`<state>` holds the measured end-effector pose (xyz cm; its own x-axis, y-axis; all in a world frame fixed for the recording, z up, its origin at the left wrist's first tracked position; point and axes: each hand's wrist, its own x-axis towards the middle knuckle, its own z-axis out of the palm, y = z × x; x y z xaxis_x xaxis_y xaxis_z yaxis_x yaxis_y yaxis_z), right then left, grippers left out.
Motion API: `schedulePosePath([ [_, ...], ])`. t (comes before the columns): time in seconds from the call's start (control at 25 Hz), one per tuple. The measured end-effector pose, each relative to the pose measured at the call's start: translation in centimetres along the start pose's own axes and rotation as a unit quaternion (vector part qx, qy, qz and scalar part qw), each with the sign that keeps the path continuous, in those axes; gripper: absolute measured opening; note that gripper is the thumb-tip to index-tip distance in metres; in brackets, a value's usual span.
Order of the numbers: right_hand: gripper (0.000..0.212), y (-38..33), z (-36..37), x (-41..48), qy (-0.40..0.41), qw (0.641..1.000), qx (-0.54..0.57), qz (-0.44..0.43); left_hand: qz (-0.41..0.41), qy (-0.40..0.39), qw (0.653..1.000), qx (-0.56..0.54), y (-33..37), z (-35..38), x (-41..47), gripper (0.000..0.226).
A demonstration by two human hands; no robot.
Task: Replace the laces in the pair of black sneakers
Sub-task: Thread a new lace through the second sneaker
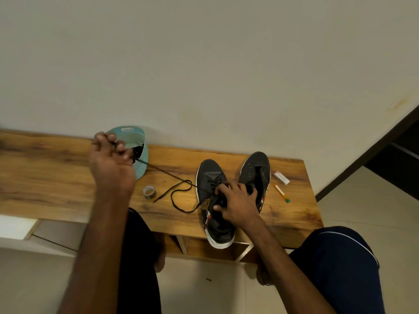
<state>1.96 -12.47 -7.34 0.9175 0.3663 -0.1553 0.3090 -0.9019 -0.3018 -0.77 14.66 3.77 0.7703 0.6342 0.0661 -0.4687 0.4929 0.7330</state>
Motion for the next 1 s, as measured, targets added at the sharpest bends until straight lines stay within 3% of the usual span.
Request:
schedulePosePath([
  [0.04, 0.046, 0.1, -0.1, 0.0, -0.009, 1.000, 0.004, 0.001, 0.009, -0.003, 0.995, 0.098, 0.1, -0.8, 0.6, 0.018],
  [0.08, 0.048, 0.2, -0.1, 0.0, -0.017, 1.000, 0.019, 0.001, 0.013, -0.015, 0.969, 0.248, -0.4, -1.3, 0.7, 0.013],
  [0.12, 0.049, 0.2, -0.1, 0.1, -0.023, 0.999, 0.041, 0.002, 0.008, -0.051, 0.909, 0.413, -1.6, -1.5, 0.4, 0.007],
  [0.16, 0.050, 0.3, -0.2, 0.2, -0.026, 0.998, 0.064, 0.004, -0.010, -0.119, 0.825, 0.552, -3.2, -1.4, -0.4, 0.006],
  [0.24, 0.051, 0.4, -0.2, 0.2, -0.028, 0.995, 0.098, 0.009, -0.043, -0.279, 0.629, 0.724, -7.2, -0.2, -3.2, 0.019],
  [0.28, 0.053, 0.4, -0.2, 0.1, -0.028, 0.994, 0.106, 0.011, -0.039, -0.330, 0.548, 0.768, -8.9, 0.5, -4.7, 0.024],
  [0.32, 0.054, 0.4, -0.1, 0.0, -0.028, 0.994, 0.109, 0.010, -0.029, -0.358, 0.499, 0.789, -10.5, 1.1, -6.1, 0.024],
  [0.36, 0.056, 0.4, -0.1, -0.1, -0.030, 0.994, 0.108, 0.007, -0.022, -0.367, 0.476, 0.799, -11.7, 1.5, -7.1, 0.024],
  [0.52, 0.063, 0.5, -0.2, -0.5, -0.037, 0.996, 0.082, 0.000, -0.033, -0.364, 0.493, 0.789, -13.6, 1.0, -7.8, 0.021],
  [0.64, 0.064, 0.5, -0.1, -0.6, -0.031, 0.996, 0.080, -0.004, 0.009, -0.345, 0.520, 0.781, -13.4, 0.6, -7.8, 0.021],
  [0.8, 0.062, 0.4, -0.2, -0.6, -0.025, 0.996, 0.083, -0.004, 0.046, -0.376, 0.488, 0.787, -14.2, 0.3, -7.9, 0.019],
  [0.92, 0.062, 0.5, -0.2, -0.6, -0.024, 0.996, 0.091, -0.001, 0.022, -0.371, 0.475, 0.798, -14.4, 0.8, -7.8, 0.023],
  [0.96, 0.063, 0.5, -0.1, -0.6, -0.025, 0.995, 0.097, 0.003, 0.009, -0.357, 0.488, 0.797, -13.9, 1.1, -7.6, 0.023],
  [1.0, 0.064, 0.5, -0.1, -0.6, -0.024, 0.995, 0.100, 0.008, -0.015, -0.331, 0.528, 0.782, -13.3, 1.3, -7.1, 0.024],
])
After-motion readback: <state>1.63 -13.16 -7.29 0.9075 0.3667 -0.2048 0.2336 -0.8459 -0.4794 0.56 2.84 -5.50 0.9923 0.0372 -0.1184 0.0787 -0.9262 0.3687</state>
